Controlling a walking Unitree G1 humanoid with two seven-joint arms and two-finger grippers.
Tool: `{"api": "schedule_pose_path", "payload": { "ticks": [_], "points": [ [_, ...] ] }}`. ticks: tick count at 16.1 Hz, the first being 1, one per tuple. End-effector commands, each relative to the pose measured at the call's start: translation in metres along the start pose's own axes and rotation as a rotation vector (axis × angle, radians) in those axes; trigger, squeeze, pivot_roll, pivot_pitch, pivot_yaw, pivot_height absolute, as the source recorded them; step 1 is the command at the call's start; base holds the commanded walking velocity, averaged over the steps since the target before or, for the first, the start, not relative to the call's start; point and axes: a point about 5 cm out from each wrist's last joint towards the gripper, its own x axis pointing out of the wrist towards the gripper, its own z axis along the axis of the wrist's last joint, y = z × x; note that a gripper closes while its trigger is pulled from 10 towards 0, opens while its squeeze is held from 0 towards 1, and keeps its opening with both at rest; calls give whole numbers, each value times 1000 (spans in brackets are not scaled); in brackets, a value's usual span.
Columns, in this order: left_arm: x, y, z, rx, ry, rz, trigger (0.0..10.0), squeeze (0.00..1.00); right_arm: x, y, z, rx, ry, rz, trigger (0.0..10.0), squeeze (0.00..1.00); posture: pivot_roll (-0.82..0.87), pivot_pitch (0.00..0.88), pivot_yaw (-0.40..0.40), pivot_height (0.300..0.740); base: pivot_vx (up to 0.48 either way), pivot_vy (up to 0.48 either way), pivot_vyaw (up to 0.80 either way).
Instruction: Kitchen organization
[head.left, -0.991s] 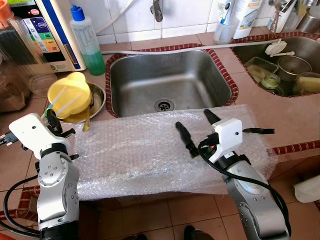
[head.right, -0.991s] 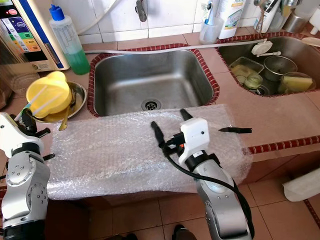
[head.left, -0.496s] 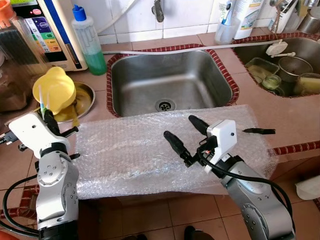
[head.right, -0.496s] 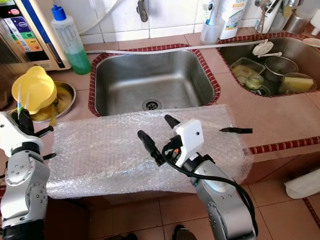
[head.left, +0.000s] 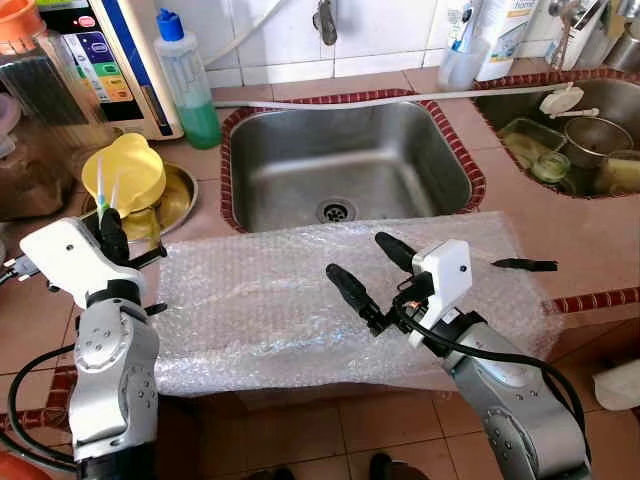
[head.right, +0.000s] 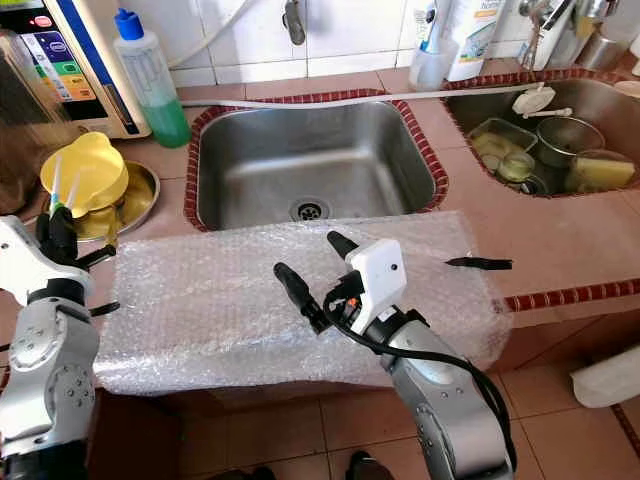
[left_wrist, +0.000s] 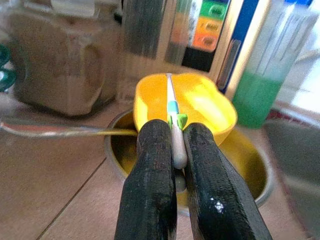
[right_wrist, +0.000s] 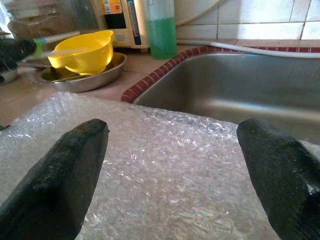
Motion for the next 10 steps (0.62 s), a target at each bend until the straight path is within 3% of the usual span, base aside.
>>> {"api": "schedule_pose_path", "payload": {
  "ticks": [1, 5, 10],
  "points": [
    [-1, 1, 10, -8, -38, -9, 0, 0, 0, 3, 6, -17, -15, 14, 10000, 0, -135, 192, 60, 740, 0, 0, 0],
    [-4, -14, 15, -67, -64, -98, 0, 0, 0, 0, 7, -42, -27, -11, 10000, 0, -135, 190, 57, 740, 0, 0, 0],
    [-17, -51, 8, -157, -3, -350, 0, 0, -7, -9, 8, -80, -28, -89, 10000, 0, -147, 192, 58, 740, 0, 0, 0]
  ]
}}
